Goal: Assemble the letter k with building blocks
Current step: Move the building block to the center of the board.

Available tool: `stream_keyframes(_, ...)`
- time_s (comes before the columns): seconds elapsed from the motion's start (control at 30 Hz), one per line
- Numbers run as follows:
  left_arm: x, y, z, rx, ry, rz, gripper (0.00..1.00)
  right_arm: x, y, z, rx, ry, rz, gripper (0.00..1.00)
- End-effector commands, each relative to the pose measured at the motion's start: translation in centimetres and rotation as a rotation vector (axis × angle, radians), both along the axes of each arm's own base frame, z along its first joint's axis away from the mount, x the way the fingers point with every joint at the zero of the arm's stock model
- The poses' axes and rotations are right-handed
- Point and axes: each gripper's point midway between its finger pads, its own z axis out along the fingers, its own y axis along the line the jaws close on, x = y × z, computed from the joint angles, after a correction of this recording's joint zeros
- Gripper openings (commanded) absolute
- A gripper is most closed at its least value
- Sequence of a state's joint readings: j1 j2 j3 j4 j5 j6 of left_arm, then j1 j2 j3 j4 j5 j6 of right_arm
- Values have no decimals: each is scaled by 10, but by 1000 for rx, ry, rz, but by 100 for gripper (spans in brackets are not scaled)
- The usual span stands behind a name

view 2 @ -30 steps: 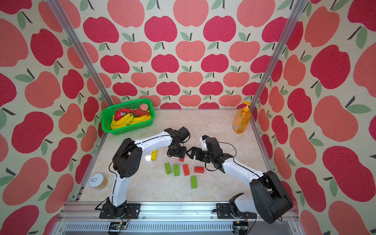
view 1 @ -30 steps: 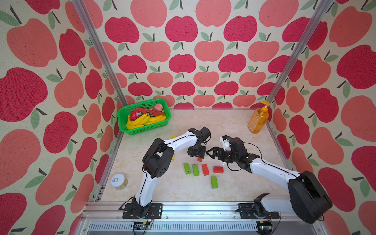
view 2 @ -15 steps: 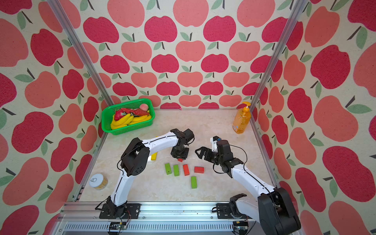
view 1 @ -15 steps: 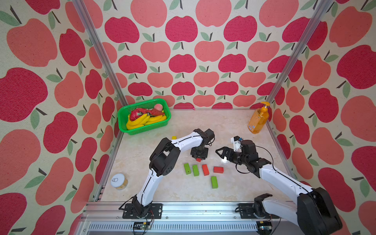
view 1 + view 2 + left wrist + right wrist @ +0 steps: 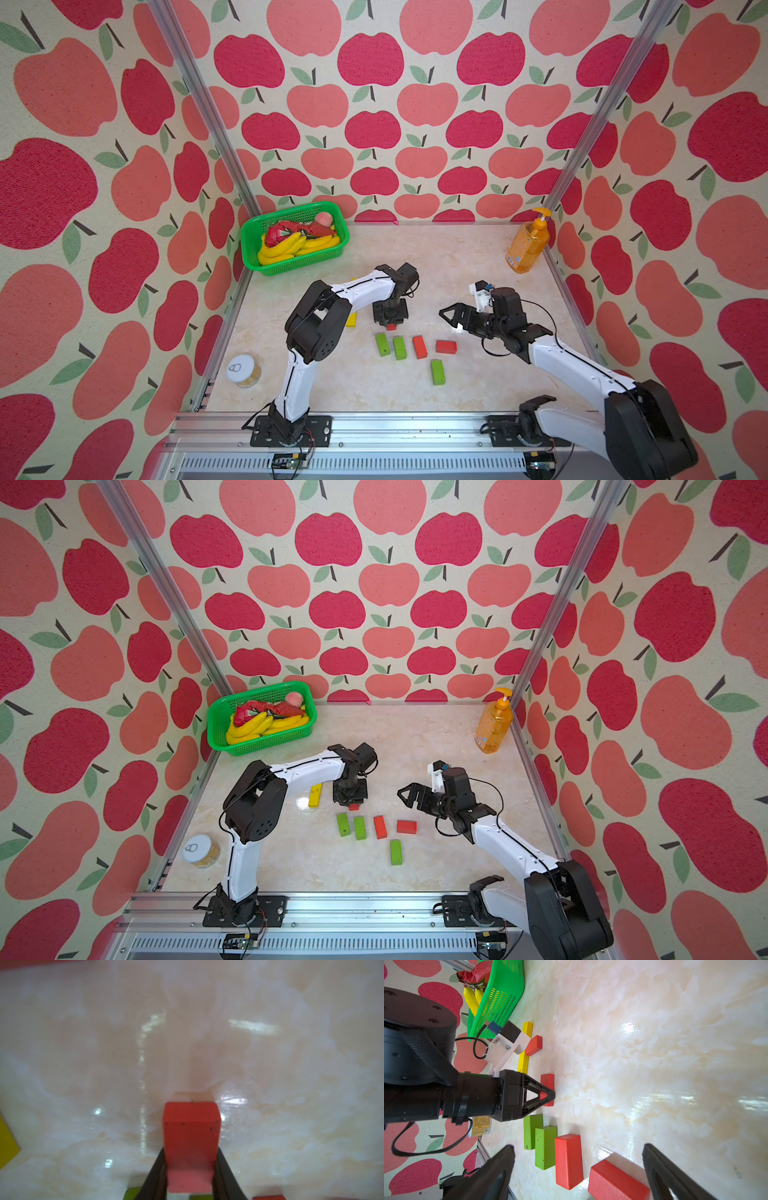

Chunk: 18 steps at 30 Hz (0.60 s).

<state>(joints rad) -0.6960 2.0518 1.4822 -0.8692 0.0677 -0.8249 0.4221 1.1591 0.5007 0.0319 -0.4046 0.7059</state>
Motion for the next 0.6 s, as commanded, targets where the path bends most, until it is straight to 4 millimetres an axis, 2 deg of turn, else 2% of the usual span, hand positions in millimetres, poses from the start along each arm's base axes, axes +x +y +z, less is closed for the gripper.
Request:
stream_keyframes(0.0, 17, 11, 7, -46, -57, 168, 15, 0, 1, -3, -1, 8, 17, 99)
stream_keyframes(0.37, 20, 27, -18, -57, 18, 391, 16, 3, 4, -2, 15, 15, 13, 99)
stream_keyframes(0.57, 7, 42, -18, 18, 54, 581, 17, 2, 3, -6, 12, 19, 12, 99)
